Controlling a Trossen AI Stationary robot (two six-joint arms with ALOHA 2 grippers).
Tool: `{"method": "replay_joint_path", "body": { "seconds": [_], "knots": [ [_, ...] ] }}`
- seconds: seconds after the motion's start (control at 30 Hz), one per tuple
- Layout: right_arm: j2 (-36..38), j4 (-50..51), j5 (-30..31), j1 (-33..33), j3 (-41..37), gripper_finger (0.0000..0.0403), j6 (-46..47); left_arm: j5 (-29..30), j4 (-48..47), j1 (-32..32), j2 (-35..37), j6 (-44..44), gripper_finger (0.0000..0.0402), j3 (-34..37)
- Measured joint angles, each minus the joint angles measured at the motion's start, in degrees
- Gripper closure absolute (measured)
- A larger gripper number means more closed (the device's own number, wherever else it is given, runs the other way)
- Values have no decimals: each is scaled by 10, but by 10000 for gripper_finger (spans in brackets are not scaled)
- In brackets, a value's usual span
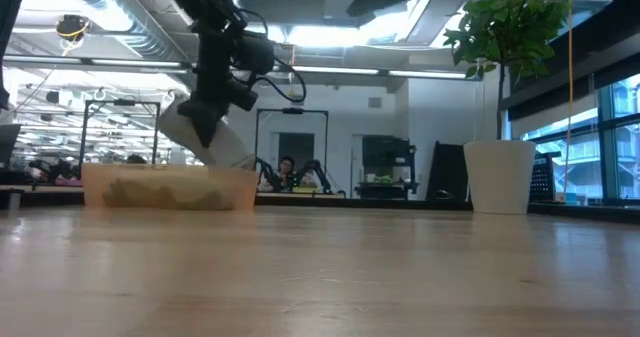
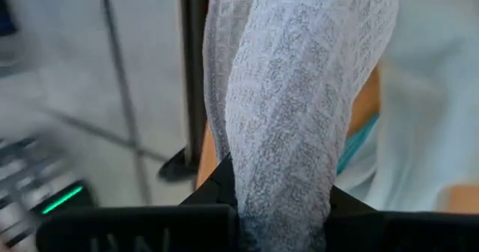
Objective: Roll microfiber towels into tight, uniform cylinder then place into a basket
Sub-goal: Put the gray microfiber cloth into the bin
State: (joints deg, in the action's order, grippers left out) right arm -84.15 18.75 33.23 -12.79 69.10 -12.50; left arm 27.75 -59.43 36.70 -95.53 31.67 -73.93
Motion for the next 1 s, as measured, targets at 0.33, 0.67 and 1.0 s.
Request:
{"method": "replay_joint_path", "body": {
  "seconds": [0.33, 0.67, 1.0],
  "knots": [
    [-12, -53, -118, 87, 0, 265, -31, -120, 53, 42, 0, 54, 360, 25],
    [-12, -60, -124, 107, 0, 265, -32, -154, 149, 79, 0, 80, 360, 142],
    [-12, -60, -124, 107, 0, 265, -29, -155, 193, 88, 0, 94, 360, 174]
  ]
}}
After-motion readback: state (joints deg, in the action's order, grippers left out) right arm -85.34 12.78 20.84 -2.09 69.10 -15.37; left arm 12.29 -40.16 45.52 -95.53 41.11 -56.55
